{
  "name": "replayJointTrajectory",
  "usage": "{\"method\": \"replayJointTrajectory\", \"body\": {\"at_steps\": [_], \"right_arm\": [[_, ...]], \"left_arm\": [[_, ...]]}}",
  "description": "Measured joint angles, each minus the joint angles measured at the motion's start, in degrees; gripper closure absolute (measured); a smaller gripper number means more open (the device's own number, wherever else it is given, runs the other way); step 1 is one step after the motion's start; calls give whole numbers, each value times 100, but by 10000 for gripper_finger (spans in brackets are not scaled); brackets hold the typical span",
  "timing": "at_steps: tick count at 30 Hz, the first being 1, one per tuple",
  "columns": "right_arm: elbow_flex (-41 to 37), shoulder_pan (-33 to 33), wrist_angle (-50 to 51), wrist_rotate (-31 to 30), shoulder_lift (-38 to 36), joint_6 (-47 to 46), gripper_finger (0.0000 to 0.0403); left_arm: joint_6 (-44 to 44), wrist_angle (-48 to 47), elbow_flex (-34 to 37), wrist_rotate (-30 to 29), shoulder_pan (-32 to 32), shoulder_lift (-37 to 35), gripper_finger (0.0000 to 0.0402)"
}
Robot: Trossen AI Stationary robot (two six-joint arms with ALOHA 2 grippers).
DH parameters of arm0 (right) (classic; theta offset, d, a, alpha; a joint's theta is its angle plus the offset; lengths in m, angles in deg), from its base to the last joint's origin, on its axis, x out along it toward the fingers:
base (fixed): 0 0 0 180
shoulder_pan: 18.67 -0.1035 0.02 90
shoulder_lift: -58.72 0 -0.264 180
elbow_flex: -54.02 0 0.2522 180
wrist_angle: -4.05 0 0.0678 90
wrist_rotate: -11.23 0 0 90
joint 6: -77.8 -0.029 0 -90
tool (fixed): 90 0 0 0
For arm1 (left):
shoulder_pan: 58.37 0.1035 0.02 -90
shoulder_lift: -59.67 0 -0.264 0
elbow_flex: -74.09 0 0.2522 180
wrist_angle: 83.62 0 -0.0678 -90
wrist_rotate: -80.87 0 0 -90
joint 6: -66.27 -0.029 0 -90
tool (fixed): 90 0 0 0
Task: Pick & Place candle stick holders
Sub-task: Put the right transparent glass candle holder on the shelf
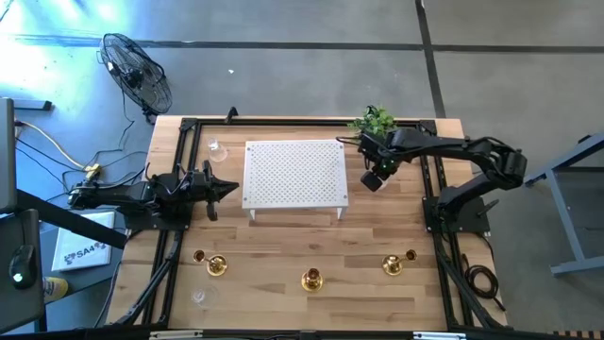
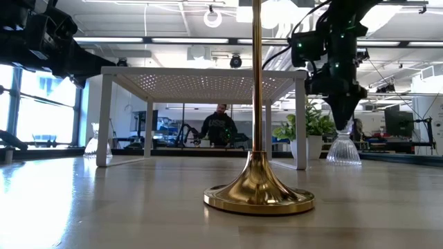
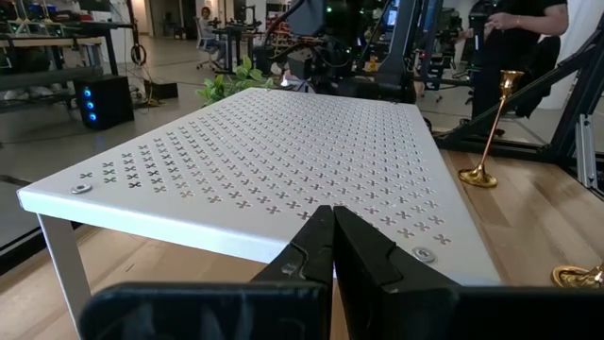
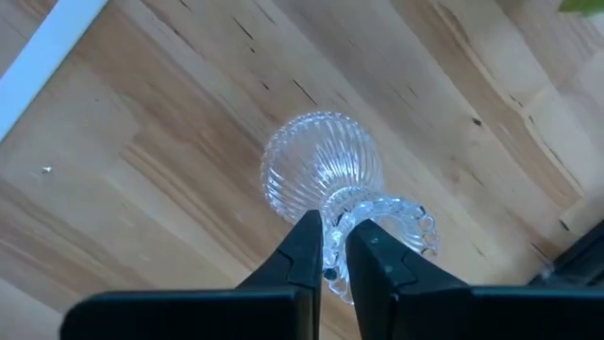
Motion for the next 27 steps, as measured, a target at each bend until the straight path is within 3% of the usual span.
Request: {"method": "replayJointTrajectory", "body": {"at_steps": [10,20,27], "right_arm": [[698,-223,909,-41,-136,-180,385],[2513,-317,2599,-420,-138,-653,385],[3933,-315,2772,-621,-125,-661,385]], "left_arm": [[1,1,0,0,1,-1,400],[2,1,1,1,0,0,400],[1,0,0,0,2,0,400]]}}
